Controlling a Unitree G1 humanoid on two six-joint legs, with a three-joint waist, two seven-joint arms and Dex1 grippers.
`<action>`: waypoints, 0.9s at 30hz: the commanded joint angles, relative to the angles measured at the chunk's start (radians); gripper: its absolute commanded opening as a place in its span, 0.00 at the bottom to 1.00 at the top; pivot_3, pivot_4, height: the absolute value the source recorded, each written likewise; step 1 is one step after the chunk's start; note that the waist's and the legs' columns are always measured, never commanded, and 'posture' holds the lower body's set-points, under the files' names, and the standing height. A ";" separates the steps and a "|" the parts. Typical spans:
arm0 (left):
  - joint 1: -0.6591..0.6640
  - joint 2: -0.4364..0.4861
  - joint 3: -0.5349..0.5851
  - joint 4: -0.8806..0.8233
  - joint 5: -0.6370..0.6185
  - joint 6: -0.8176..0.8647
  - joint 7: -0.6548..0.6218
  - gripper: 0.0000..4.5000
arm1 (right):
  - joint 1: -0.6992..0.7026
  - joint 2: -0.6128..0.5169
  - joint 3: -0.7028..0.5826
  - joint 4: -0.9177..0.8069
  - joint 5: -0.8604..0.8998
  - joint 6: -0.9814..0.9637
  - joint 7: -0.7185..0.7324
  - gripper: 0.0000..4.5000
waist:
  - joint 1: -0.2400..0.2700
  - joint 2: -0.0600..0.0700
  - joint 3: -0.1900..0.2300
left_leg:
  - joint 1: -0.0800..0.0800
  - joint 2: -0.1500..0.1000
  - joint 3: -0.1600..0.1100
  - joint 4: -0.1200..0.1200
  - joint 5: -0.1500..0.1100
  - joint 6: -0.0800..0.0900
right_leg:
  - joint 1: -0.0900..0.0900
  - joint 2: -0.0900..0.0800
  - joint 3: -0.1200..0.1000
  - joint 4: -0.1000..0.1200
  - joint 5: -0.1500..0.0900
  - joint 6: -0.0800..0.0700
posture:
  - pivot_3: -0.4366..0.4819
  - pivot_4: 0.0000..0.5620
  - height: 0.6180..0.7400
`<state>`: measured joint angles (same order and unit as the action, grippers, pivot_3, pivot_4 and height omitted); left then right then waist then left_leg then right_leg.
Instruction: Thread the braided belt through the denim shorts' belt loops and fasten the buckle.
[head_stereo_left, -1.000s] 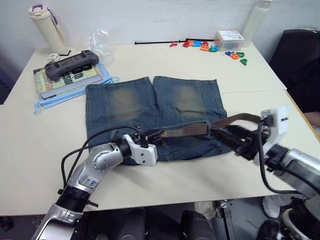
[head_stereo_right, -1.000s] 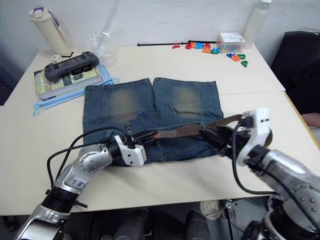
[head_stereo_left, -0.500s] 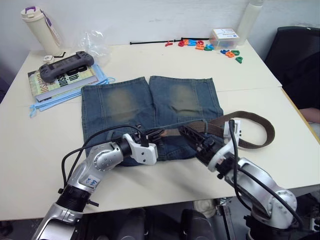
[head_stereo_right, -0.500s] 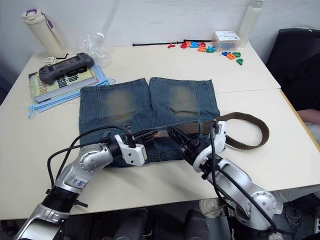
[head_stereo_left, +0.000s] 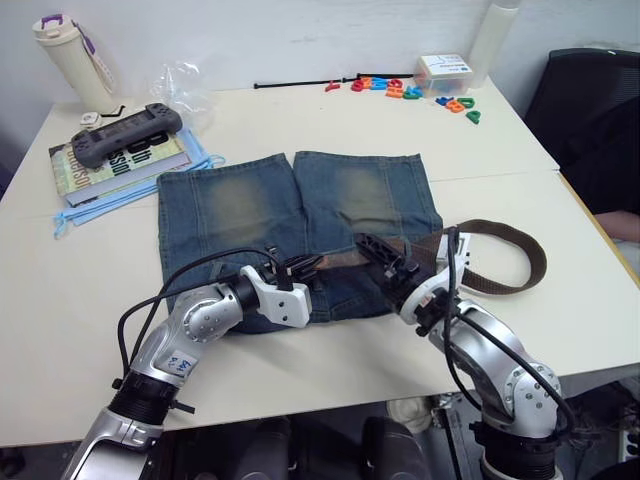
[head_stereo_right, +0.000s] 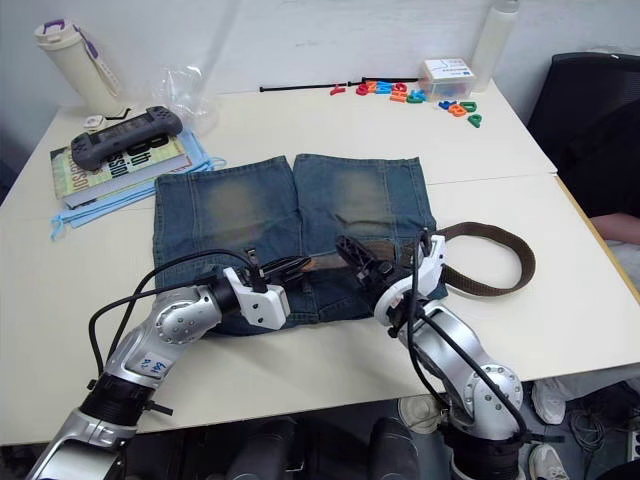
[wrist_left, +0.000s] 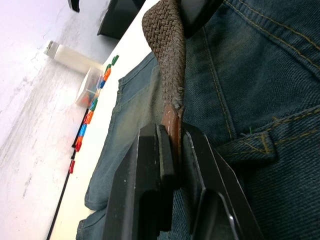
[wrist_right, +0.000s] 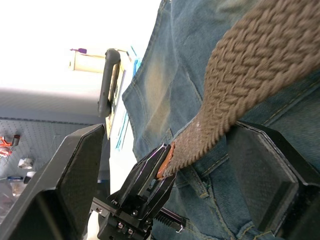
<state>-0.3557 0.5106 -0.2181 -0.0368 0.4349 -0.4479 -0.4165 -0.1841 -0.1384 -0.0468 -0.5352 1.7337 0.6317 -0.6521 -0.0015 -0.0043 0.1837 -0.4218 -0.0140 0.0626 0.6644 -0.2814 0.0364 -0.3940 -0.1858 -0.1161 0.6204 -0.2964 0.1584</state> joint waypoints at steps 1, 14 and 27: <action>0.005 0.001 0.004 -0.051 -0.013 -0.007 0.003 0.07 | 0.004 0.002 0.013 -0.006 -0.019 -0.028 0.033 0.71 | 0.001 0.000 0.000 | 0.000 0.000 0.000 0.000 0.000 0.000 | 0.000 0.000 0.000 0.000 0.000 0.000 | 0.48 0.27 0.70; 0.027 0.012 0.012 -0.070 -0.080 -0.037 -0.021 0.07 | -0.003 0.014 0.017 0.003 -0.062 -0.072 0.066 0.01 | 0.000 0.000 0.000 | 0.000 0.000 0.001 0.000 0.000 0.000 | 0.000 0.000 0.001 0.000 0.000 0.000 | 0.48 0.27 0.70; 0.323 0.169 0.247 -0.378 -0.807 0.531 -0.316 0.69 | 0.000 -0.027 -0.013 0.023 -0.091 -0.073 0.144 0.00 | -0.012 0.001 0.000 | 0.001 0.002 0.001 0.000 0.000 0.000 | 0.000 0.001 0.002 0.000 -0.001 -0.001 | 0.48 0.27 0.70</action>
<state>-0.0483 0.6660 -0.0332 -0.3500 -0.2601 -0.0089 -0.7141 -0.1813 -0.1615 -0.0501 -0.4909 1.6417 0.5667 -0.5364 -0.0135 -0.0035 0.1841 -0.4211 -0.0123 0.0634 0.6647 -0.2817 0.0359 -0.3944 -0.1846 -0.1144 0.6206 -0.2972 0.1570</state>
